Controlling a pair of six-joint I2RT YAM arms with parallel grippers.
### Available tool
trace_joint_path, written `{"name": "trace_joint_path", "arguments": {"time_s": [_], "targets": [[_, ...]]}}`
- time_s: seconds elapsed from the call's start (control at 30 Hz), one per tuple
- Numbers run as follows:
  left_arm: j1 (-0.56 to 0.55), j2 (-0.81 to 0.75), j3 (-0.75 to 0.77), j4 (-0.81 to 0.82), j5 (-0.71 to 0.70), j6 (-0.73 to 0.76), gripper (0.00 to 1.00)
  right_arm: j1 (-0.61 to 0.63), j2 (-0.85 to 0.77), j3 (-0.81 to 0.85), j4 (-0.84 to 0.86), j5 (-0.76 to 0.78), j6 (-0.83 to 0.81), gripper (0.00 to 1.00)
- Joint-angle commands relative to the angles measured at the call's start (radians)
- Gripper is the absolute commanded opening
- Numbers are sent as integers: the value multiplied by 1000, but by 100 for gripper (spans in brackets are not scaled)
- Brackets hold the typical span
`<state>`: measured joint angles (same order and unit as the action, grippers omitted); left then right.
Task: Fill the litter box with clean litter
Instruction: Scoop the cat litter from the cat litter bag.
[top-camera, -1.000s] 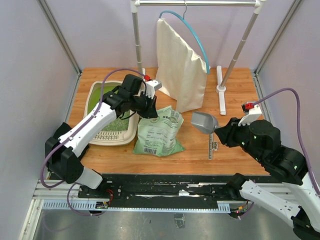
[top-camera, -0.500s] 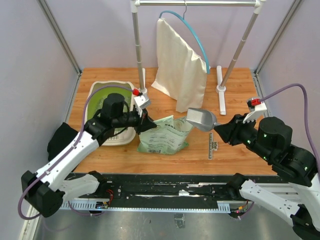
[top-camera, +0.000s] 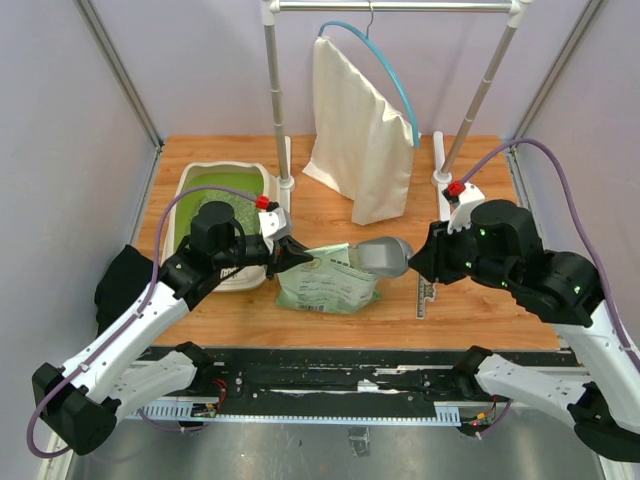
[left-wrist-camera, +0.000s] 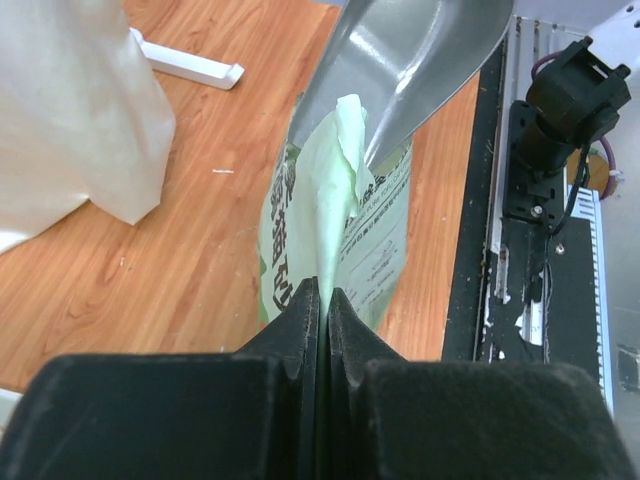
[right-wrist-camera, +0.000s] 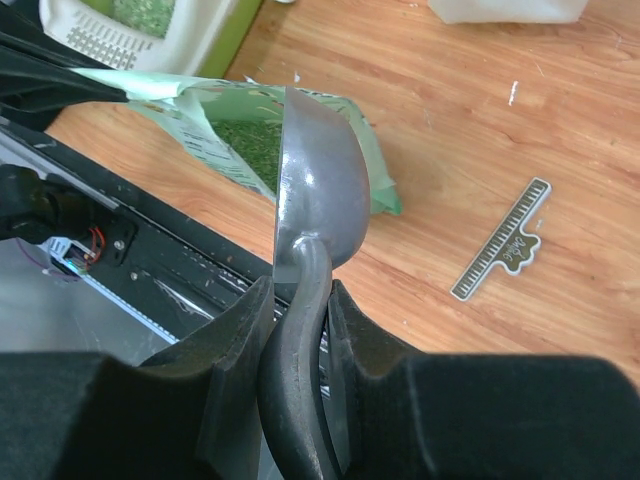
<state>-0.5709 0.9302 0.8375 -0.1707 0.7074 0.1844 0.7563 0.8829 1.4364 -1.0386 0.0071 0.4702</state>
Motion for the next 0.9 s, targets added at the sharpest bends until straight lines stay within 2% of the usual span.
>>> {"name": "trace_joint_path", "arguments": {"time_s": [0.0,0.33,0.6,0.87], "targets": [[-7,-19,25,99,59,39,0,-17,-4,30,-32,11,-37,1],[-10,-5,29,61,32,73,0,-17,136,57,-173,-7,-77,1],[-110,35,48,68,-27,110,0,-16,211,-14,-78,-119,-37,1],[-134,8,-7,151,-110,65,1,-14,303,-76,-24,-115,-7,1]]}}
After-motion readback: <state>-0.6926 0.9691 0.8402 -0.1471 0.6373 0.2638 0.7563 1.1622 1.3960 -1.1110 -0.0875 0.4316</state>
